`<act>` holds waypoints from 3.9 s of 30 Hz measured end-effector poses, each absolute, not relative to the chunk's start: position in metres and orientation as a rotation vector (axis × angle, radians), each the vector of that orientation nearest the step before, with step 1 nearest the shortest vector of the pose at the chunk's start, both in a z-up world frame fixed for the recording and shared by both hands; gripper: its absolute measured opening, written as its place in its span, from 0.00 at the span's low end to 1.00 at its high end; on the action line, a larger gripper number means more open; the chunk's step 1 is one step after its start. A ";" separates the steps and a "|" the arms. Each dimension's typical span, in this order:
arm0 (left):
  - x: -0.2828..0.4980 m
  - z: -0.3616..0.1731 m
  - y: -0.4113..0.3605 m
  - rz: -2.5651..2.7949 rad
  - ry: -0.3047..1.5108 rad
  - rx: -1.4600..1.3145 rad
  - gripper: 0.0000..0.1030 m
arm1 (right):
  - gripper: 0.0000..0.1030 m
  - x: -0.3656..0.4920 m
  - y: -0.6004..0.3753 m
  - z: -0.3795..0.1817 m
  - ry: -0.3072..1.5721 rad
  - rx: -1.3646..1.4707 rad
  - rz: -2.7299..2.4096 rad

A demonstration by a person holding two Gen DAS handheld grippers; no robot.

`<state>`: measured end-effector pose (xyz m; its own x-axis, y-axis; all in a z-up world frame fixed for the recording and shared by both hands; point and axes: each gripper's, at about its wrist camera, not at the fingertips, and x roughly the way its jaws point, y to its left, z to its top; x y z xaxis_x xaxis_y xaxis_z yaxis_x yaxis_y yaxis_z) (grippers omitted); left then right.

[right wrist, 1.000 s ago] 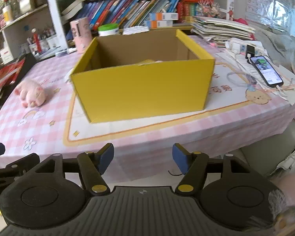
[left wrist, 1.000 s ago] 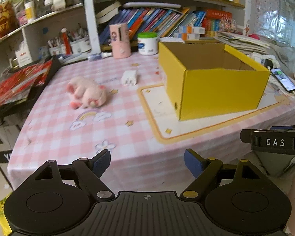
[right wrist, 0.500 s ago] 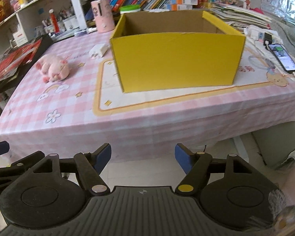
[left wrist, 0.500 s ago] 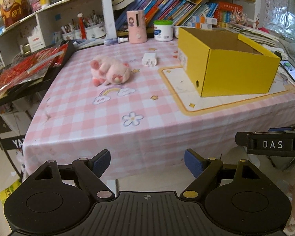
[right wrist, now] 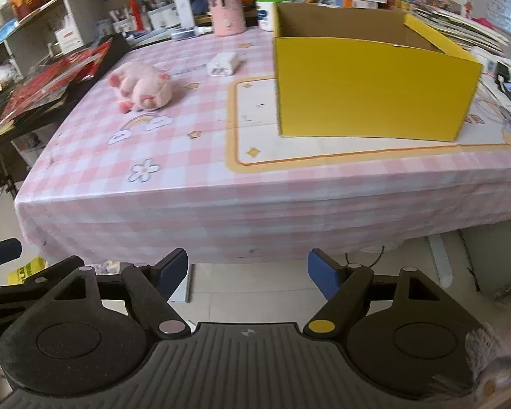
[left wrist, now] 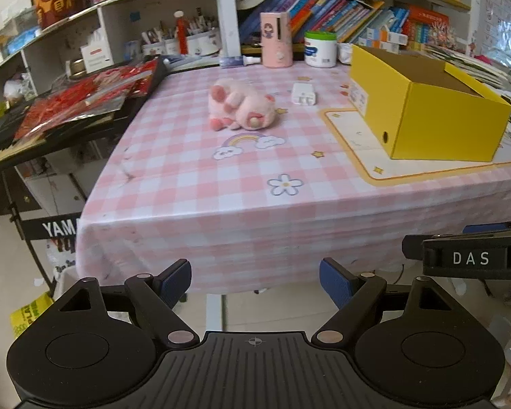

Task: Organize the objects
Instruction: 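Withdraw both tools from the box toward the pink plush pig, then grasp the pink plush pig with the left gripper while the right grasps the white charger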

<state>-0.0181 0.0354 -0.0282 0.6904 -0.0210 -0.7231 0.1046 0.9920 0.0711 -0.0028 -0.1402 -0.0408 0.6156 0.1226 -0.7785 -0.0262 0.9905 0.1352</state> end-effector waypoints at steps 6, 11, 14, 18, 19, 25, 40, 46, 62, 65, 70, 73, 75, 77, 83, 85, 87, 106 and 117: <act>-0.018 -0.024 0.052 -0.047 0.788 0.097 0.82 | 0.75 0.001 -0.122 -0.038 0.895 0.098 0.114; -0.017 -0.018 0.063 -0.021 0.764 0.088 0.82 | 0.75 0.005 -0.111 -0.033 0.879 0.089 0.132; -0.016 -0.017 0.070 -0.011 0.758 0.080 0.82 | 0.75 0.007 -0.104 -0.030 0.870 0.081 0.146; -0.012 -0.015 0.074 -0.003 0.748 0.075 0.82 | 0.76 0.012 -0.098 -0.027 0.857 0.074 0.156; -0.011 -0.015 0.075 -0.001 0.747 0.074 0.82 | 0.76 0.013 -0.098 -0.026 0.856 0.073 0.157; -0.001 -0.017 0.078 0.010 0.752 0.064 0.82 | 0.77 0.024 -0.093 -0.027 0.857 0.066 0.167; 0.053 -0.022 0.083 0.039 0.774 0.034 0.82 | 0.77 0.088 -0.087 -0.030 0.873 0.040 0.191; 0.079 -0.026 0.082 0.048 0.789 0.016 0.82 | 0.77 0.118 -0.085 -0.030 0.883 0.021 0.204; 0.130 -0.026 0.077 0.091 0.807 -0.002 0.82 | 0.77 0.182 -0.085 -0.030 0.891 0.001 0.251; 0.139 -0.025 0.076 0.097 0.809 -0.002 0.82 | 0.77 0.193 -0.085 -0.029 0.883 0.002 0.260; 0.154 -0.025 0.073 0.102 0.807 -0.002 0.82 | 0.77 0.211 -0.086 -0.027 0.869 0.010 0.267; 0.164 -0.023 0.072 0.100 0.798 -0.005 0.82 | 0.77 0.223 -0.086 -0.025 0.858 0.017 0.267; 0.171 -0.022 0.071 0.095 0.782 -0.009 0.82 | 0.77 0.232 -0.087 -0.023 0.843 0.019 0.260; 0.180 -0.019 0.069 0.088 0.765 -0.017 0.82 | 0.77 0.241 -0.088 -0.020 0.823 0.022 0.246; 0.212 -0.017 0.064 0.068 0.742 -0.036 0.87 | 0.77 0.276 -0.093 -0.011 0.789 0.064 0.181; 0.223 -0.017 0.061 0.065 0.736 -0.036 0.87 | 0.77 0.290 -0.094 -0.010 0.793 0.081 0.159; 0.234 -0.018 0.059 0.055 0.736 -0.041 0.87 | 0.77 0.306 -0.095 -0.010 0.801 0.100 0.141; 0.300 -0.055 0.059 0.030 0.848 -0.210 0.90 | 0.74 0.388 -0.083 -0.072 1.014 0.041 0.075; 0.293 -0.059 0.056 0.008 0.866 -0.212 0.77 | 0.40 0.380 -0.084 -0.065 0.986 0.024 0.133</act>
<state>0.2934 0.0559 -0.0587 0.6495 -0.0793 -0.7562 -0.0926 0.9789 -0.1822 0.3796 -0.0838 -0.0653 0.5445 0.1227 -0.8298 -0.1012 0.9916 0.0802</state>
